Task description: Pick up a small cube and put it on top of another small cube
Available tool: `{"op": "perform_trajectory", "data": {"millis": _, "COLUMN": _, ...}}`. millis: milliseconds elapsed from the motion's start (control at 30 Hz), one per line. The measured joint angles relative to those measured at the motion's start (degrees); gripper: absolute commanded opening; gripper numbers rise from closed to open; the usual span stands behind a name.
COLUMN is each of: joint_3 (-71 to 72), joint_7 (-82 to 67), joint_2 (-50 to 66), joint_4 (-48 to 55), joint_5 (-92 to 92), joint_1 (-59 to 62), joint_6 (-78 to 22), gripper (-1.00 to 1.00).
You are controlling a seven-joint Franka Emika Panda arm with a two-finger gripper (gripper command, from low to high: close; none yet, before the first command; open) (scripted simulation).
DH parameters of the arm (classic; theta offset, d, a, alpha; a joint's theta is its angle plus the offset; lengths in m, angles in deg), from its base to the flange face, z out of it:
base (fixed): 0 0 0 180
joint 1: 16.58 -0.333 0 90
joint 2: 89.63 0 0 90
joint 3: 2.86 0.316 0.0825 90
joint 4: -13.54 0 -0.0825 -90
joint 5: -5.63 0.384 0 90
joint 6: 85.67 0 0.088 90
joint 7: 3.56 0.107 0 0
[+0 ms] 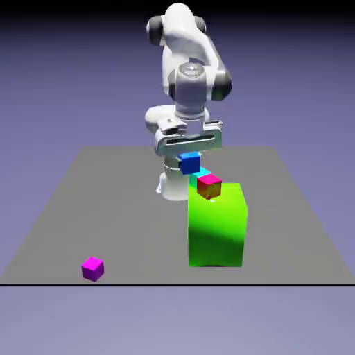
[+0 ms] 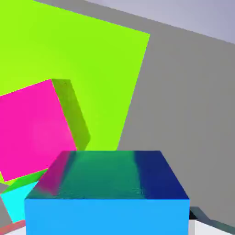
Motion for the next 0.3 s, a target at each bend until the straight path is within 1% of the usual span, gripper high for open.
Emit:
{"op": "perform_trajectory", "data": {"millis": 67, "joint_3": 0.31, "joint_7": 0.36, "joint_2": -0.69, "joint_4": 0.11, "joint_5": 0.10, "joint_1": -0.43, "joint_6": -0.81, "gripper": -1.00}}
{"op": "perform_trajectory", "data": {"millis": 200, "joint_3": 0.48, "joint_7": 0.39, "joint_2": 0.95, "joint_4": -8.18, "joint_5": 0.21, "joint_1": -0.47, "joint_6": 9.12, "gripper": -1.00}}
{"op": "perform_trajectory", "data": {"millis": 233, "joint_3": 0.49, "joint_7": 0.39, "joint_2": 1.11, "joint_4": -8.96, "joint_5": 0.22, "joint_1": -0.47, "joint_6": 10.05, "gripper": 1.00}}
{"op": "perform_trajectory", "data": {"millis": 300, "joint_3": 0.49, "joint_7": 0.46, "joint_2": 1.11, "joint_4": -8.96, "joint_5": 0.04, "joint_1": -0.47, "joint_6": 10.06, "gripper": 1.00}}
